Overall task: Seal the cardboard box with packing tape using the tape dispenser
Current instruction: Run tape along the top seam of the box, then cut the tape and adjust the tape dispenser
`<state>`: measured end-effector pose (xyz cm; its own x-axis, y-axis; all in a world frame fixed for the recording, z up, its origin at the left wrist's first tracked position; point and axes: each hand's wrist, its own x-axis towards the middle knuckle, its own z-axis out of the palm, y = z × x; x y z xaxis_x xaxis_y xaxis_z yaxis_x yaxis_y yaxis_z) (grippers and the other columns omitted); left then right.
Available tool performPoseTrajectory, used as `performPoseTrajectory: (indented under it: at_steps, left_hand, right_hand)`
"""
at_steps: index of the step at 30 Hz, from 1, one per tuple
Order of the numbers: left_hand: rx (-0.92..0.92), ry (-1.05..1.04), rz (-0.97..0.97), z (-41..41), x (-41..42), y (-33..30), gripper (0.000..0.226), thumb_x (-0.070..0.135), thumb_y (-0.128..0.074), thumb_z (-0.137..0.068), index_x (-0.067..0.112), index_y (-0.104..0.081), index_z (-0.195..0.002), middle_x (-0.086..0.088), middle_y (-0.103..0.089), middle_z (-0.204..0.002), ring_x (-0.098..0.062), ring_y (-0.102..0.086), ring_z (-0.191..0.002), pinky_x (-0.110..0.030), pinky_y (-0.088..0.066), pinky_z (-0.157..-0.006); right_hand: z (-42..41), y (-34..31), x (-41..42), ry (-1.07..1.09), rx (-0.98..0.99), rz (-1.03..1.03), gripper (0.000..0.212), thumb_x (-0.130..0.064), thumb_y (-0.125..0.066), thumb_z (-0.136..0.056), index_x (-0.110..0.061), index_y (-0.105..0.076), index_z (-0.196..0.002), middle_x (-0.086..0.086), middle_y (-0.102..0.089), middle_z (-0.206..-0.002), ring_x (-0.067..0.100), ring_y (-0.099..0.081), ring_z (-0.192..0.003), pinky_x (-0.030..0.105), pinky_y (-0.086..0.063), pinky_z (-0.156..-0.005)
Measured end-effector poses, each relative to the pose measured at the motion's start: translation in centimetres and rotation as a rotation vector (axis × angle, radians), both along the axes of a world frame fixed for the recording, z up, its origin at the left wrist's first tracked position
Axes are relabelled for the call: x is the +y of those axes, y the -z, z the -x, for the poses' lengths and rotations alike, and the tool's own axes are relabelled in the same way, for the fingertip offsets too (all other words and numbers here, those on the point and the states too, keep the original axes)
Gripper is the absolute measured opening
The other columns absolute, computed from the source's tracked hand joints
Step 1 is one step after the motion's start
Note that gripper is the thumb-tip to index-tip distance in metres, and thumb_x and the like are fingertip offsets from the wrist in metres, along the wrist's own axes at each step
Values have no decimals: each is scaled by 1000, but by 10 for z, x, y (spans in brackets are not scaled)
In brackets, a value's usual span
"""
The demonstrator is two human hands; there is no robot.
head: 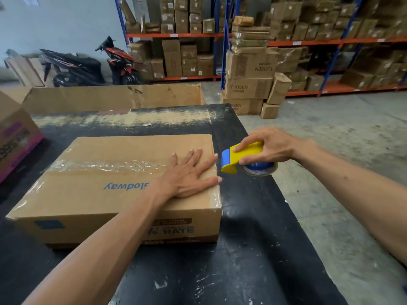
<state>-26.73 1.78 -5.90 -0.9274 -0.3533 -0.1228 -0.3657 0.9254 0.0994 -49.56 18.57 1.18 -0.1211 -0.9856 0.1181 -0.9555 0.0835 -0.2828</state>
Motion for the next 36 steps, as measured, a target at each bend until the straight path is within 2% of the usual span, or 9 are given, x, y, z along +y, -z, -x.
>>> performPoseTrajectory:
  at_steps: [5, 9, 12, 19, 22, 25, 29, 32, 36]
  left_hand:
    - [-6, -4, 12, 2, 0, 2, 85, 89, -8, -77, 52, 11, -151, -2, 13, -167, -22, 11, -153, -65, 6, -117]
    - [-15, 3, 23, 2, -2, 3, 89, 90, -5, -76, 48, 13, -153, -3, 16, -166, -21, 13, -153, -65, 6, -117]
    - [-14, -2, 23, 2, -2, 5, 94, 91, -4, -74, 44, 12, -154, -3, 16, -166, -20, 12, -153, -64, 6, -117]
    - [35, 55, 104, 6, 3, 0, 85, 80, -13, -86, 37, -1, -158, -4, 10, -167, -24, 5, -154, -64, 1, -117]
    - [150, 291, 200, 12, 4, -4, 76, 63, -15, -92, 23, -31, -155, 0, -14, -166, -14, -8, -153, -52, -4, -122]
    - [240, 388, 105, 19, -1, 1, 71, 56, -17, -92, 10, -54, -131, -7, -47, -149, -17, -24, -148, -40, -11, -123]
    - [191, 399, 28, 24, -7, 5, 51, 46, -25, -104, 8, -49, -128, -9, -43, -148, -18, -16, -151, -39, -6, -124]
    - [131, 399, 31, 24, -6, 3, 52, 46, -24, -105, 8, -47, -132, -9, -38, -152, -16, -11, -152, -38, -2, -124]
    - [100, 388, 51, 22, -4, -1, 55, 47, -22, -106, 8, -45, -137, -8, -33, -157, -15, -7, -153, -36, 1, -124]
  right_hand:
    - [-10, 1, -10, -72, 122, 2, 47, -74, -66, -75, -46, -72, -113, -18, -49, -77, 7, -50, -72, 20, -35, -64]
    - [-19, 1, -18, -82, 243, -68, 60, -81, -54, -70, -45, -72, -115, -13, -49, -80, 11, -49, -73, 31, -43, -67]
    - [-36, 21, -20, -90, 313, -211, 58, -75, -58, -76, -45, -67, -125, -11, -47, -86, 12, -48, -79, 34, -46, -72]
    - [-21, 23, -13, 25, 293, -148, 49, -69, -67, -77, -45, -69, -120, -13, -47, -83, 11, -46, -79, 29, -35, -68]
    - [-10, 12, -7, 99, 266, -56, 45, -69, -70, -76, -47, -72, -114, -11, -54, -83, 14, -54, -82, 28, -34, -68]
    - [-6, 6, 0, 160, 238, -27, 44, -72, -69, -74, -50, -71, -112, -9, -61, -86, 16, -58, -85, 30, -40, -70]
    - [-5, 0, 11, 226, 191, 10, 43, -70, -73, -73, -49, -73, -110, -15, -57, -82, 12, -54, -83, 31, -43, -74]
    - [-5, -5, 20, 244, 160, 46, 52, -79, -64, -67, -49, -73, -108, -17, -53, -77, 13, -53, -80, 33, -46, -73]
    - [-7, -14, 29, 274, 127, 106, 56, -84, -60, -64, -51, -73, -107, -11, -61, -86, 14, -57, -84, 32, -45, -73]
